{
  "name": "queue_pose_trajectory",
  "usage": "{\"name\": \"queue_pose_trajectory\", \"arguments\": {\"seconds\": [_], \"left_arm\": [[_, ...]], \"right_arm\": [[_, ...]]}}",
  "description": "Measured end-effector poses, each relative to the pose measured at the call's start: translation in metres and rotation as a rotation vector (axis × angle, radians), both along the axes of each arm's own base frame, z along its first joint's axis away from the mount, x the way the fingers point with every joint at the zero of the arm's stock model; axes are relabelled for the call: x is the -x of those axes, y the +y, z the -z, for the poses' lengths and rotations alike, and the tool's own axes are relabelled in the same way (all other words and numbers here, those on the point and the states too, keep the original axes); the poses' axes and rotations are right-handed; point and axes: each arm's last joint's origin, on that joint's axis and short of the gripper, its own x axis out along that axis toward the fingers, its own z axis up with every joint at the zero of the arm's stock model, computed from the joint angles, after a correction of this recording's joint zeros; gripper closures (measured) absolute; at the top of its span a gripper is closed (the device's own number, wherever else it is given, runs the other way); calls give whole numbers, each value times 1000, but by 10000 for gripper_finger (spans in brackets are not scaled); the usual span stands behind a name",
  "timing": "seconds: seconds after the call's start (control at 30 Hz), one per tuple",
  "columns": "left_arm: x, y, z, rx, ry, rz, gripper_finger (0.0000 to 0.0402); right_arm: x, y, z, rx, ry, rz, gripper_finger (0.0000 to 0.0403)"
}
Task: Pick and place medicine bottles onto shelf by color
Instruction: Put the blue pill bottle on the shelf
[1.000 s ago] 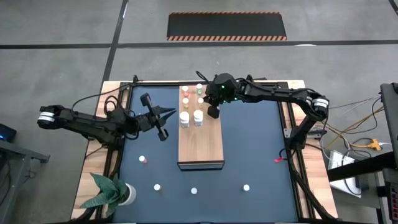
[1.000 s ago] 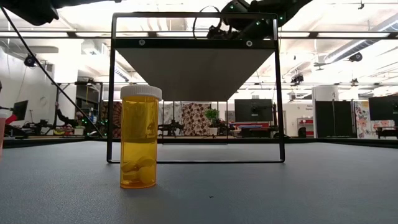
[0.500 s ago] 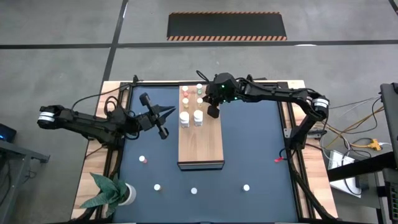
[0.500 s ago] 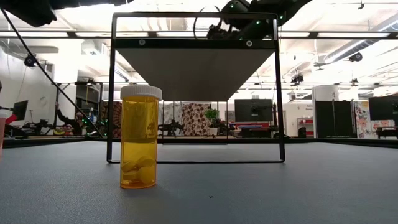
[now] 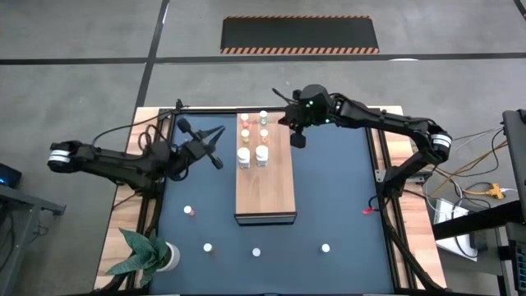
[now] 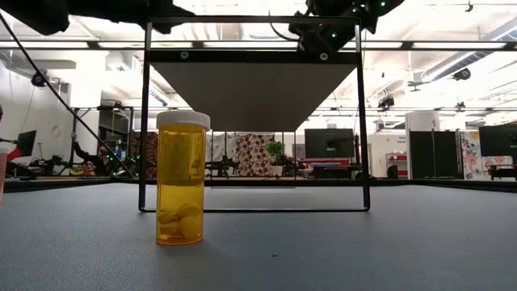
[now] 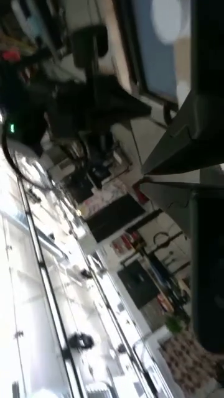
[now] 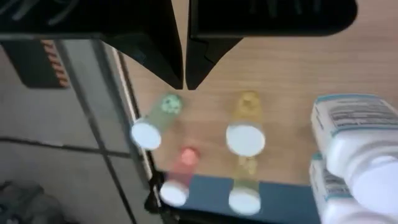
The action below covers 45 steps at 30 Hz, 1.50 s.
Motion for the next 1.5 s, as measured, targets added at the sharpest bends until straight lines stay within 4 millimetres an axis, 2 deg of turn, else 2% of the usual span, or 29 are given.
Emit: {"name": "queue_pose_trajectory", "arguments": {"seconds": [0.17,0.47,0.57,0.73,0.93,1.13,1.23,1.3,1.5], "left_arm": [[6,7,-7,18,-50,-31,389],[13,12,-10,28,-81,-56,389],[12,11,-7,51,-76,-40,389],[7,3,-9,95,-131,142,389],[5,-15,-17,131,-192,424,389],[5,-41,-21,103,-215,737,389],[6,-53,-24,128,-242,882,389],[4,-62,-23,152,-250,984,389],[-5,-86,-13,244,-228,1148,389]], "right_arm": [[1,-6,2,-150,-65,-136,392],[-11,-12,21,-236,-34,-109,392],[-8,-11,17,-231,-44,-107,392],[2,5,-5,-210,-78,-92,392],[25,50,-39,-265,-99,-117,392],[38,114,-61,-393,-119,-197,392],[45,151,-64,-455,-75,-271,392],[49,176,-63,-456,-46,-259,392],[63,248,-47,-451,77,-196,392]]}}
